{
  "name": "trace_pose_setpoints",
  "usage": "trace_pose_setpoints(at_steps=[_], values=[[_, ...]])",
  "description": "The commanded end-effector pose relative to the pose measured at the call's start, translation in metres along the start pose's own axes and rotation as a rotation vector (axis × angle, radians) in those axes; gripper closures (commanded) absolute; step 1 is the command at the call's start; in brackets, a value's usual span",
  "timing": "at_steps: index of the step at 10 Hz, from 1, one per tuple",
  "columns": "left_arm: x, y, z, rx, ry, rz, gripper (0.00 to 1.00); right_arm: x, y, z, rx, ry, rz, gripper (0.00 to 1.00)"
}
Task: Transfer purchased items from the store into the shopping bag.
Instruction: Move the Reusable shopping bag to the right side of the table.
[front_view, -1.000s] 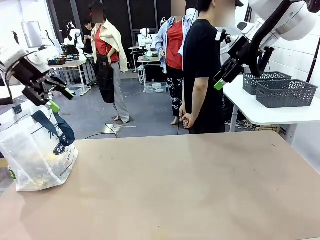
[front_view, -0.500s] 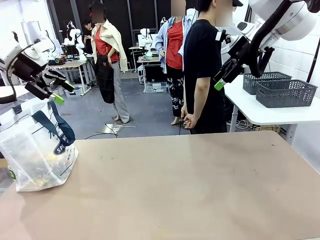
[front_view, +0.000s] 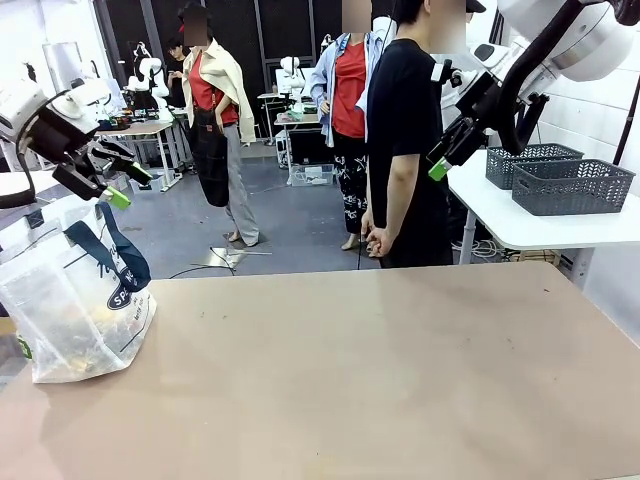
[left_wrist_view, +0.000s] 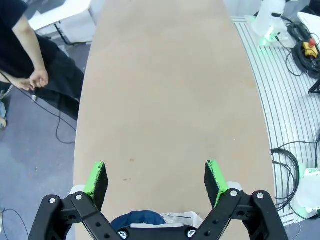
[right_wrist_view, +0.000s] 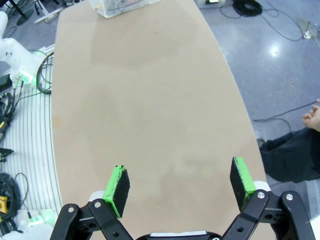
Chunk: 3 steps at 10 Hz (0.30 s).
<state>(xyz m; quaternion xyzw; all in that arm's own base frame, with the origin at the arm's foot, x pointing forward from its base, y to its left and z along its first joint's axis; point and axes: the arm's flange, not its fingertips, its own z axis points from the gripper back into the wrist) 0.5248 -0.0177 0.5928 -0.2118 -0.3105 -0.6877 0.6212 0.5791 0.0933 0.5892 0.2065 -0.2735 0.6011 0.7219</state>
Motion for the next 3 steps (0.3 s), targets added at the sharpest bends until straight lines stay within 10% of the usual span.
trace_pose_setpoints(at_steps=[1, 3], values=[[-0.0003, -0.0019, 0.0036, -0.004, -0.008, -0.006, 0.00, -0.0035, 0.0041, -0.0010, 0.000, 0.020, 0.007, 0.00], [-0.0003, -0.0019, 0.0036, -0.004, -0.008, -0.006, 0.00, -0.0035, 0.0041, -0.0010, 0.000, 0.020, 0.007, 0.00]])
